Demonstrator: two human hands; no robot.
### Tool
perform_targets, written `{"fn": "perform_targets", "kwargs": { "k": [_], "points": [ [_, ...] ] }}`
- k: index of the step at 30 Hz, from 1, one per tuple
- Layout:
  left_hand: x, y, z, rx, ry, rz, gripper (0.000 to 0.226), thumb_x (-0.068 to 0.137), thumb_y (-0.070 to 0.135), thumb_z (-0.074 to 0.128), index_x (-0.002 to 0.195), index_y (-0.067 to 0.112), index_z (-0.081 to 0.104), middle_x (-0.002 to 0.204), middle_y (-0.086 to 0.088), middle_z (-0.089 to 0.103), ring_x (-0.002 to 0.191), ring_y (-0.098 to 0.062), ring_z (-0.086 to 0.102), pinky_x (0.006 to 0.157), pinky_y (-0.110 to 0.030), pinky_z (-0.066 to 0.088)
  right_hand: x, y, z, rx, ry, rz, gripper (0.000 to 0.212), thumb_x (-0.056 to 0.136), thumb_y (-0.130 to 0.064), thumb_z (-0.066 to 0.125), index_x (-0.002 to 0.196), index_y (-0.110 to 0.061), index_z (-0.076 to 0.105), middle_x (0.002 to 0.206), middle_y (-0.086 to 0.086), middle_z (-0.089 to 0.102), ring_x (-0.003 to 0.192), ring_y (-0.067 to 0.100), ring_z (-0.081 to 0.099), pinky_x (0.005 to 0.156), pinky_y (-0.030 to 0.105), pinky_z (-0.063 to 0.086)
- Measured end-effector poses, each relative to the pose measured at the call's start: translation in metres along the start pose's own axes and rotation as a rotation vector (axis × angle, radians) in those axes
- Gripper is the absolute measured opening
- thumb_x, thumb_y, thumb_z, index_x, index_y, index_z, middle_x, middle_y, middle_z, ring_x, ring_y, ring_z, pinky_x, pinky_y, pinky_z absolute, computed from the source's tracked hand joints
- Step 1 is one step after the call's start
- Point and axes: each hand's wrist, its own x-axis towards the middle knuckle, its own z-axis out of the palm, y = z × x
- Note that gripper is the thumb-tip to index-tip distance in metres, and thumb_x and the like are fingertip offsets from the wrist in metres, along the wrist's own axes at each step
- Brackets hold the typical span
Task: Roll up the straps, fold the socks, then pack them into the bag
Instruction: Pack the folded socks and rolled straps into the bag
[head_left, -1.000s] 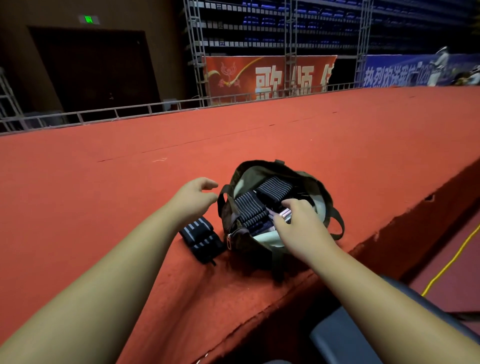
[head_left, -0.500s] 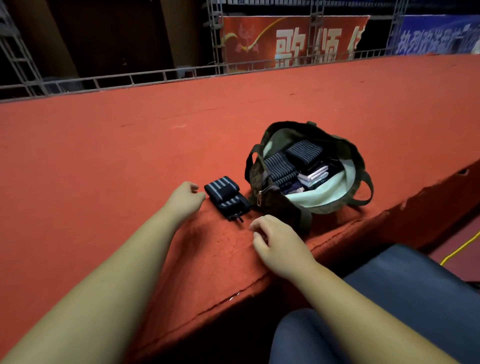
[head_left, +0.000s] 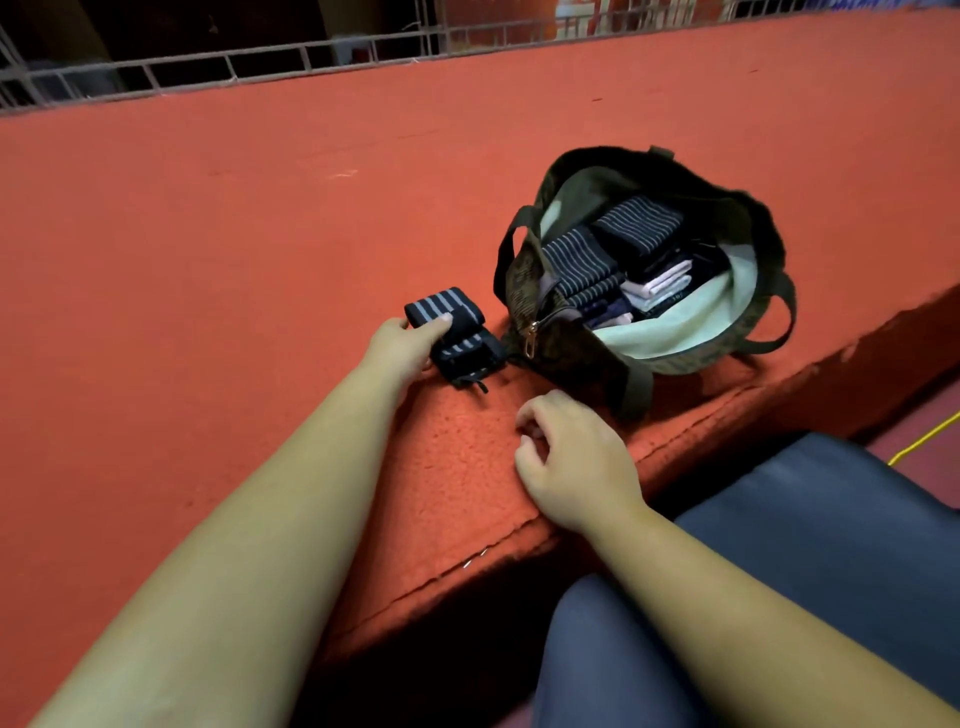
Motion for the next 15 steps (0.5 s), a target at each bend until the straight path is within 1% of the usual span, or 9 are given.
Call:
{"fn": "perform_targets", "kwargs": {
  "k": [1,3,5,7,9,10,12,13,15],
  "points": [
    [0.002,-0.001,0.0,-0.018,-0.003,-0.016,0.054,0.09,0.037,0.083,0.132,0.008,0.064,0.117,-0.011,0.075,0.076,-0.015,0.067,0.061,-0.026,0.052,0.0,0.0,0.001,-0.006,0.0,0.0,0.016,0.086,-0.035,0.061,0.101,-0.032,0.058,0.1,-0.012,0.056,0.095,0.014,0.06,0.085,0.041,0.053],
    [0.003,0.001,-0.002,-0.018,-0.012,-0.042,0.041,0.087,0.027,0.086,0.119,0.007,0.071,0.101,-0.006,0.074,0.067,-0.014,0.058,0.061,-0.027,0.046,0.0,0.001,0.003,-0.016,0.005,-0.004,0.016,0.086,-0.036,0.061,0.102,-0.032,0.058,0.1,-0.012,0.056,0.095,0.015,0.06,0.084,0.041,0.053],
    [0.003,0.004,-0.001,0.001,-0.012,-0.082,0.03,0.086,0.022,0.085,0.111,0.01,0.074,0.089,-0.001,0.067,0.066,-0.014,0.051,0.059,-0.028,0.039,0.0,0.001,0.004,-0.027,0.014,-0.012,0.017,0.087,-0.037,0.061,0.102,-0.032,0.058,0.1,-0.012,0.055,0.095,0.015,0.059,0.083,0.041,0.052],
    [-0.002,0.008,0.0,-0.022,-0.04,-0.101,0.024,0.088,0.016,0.083,0.109,0.013,0.072,0.086,0.004,0.064,0.071,-0.011,0.051,0.06,-0.028,0.037,0.0,0.001,0.004,-0.036,0.016,-0.012,0.016,0.087,-0.038,0.061,0.102,-0.031,0.058,0.099,-0.012,0.055,0.095,0.014,0.059,0.082,0.04,0.052],
    [-0.011,0.012,0.002,-0.036,-0.091,-0.102,0.021,0.088,0.011,0.081,0.105,0.017,0.068,0.093,0.005,0.067,0.079,-0.009,0.057,0.064,-0.029,0.039,-0.001,0.0,0.004,-0.042,0.014,-0.01,0.016,0.087,-0.038,0.061,0.102,-0.031,0.058,0.099,-0.013,0.055,0.094,0.013,0.059,0.082,0.039,0.052],
    [-0.016,0.013,0.003,-0.038,-0.109,-0.089,0.026,0.087,0.01,0.08,0.107,0.017,0.066,0.098,0.004,0.071,0.084,-0.009,0.061,0.066,-0.029,0.04,-0.001,-0.001,0.004,-0.043,0.011,-0.009,0.017,0.087,-0.039,0.061,0.102,-0.031,0.058,0.099,-0.013,0.055,0.094,0.013,0.058,0.082,0.039,0.052],
    [-0.026,0.011,0.003,-0.053,-0.114,-0.036,0.045,0.082,0.008,0.082,0.122,0.015,0.064,0.111,-0.002,0.076,0.094,-0.013,0.07,0.066,-0.028,0.042,-0.001,-0.001,0.004,-0.043,0.009,-0.01,0.017,0.087,-0.04,0.061,0.102,-0.032,0.058,0.099,-0.013,0.054,0.094,0.013,0.058,0.083,0.039,0.052],
    [-0.032,0.008,0.003,-0.066,-0.103,-0.01,0.055,0.077,0.008,0.084,0.126,0.015,0.063,0.114,-0.005,0.077,0.096,-0.018,0.073,0.065,-0.028,0.044,-0.001,-0.002,0.003,-0.043,0.006,-0.01,0.018,0.087,-0.042,0.061,0.102,-0.032,0.058,0.099,-0.013,0.054,0.095,0.013,0.058,0.084,0.039,0.052],
    [-0.045,0.003,-0.001,-0.116,-0.091,0.033,0.069,0.063,0.01,0.088,0.126,0.014,0.062,0.112,-0.011,0.078,0.097,-0.028,0.077,0.066,-0.031,0.053,-0.002,-0.004,0.001,-0.037,-0.004,-0.005,0.019,0.088,-0.046,0.061,0.102,-0.034,0.057,0.098,-0.014,0.054,0.095,0.012,0.058,0.086,0.038,0.052]
  ]
}}
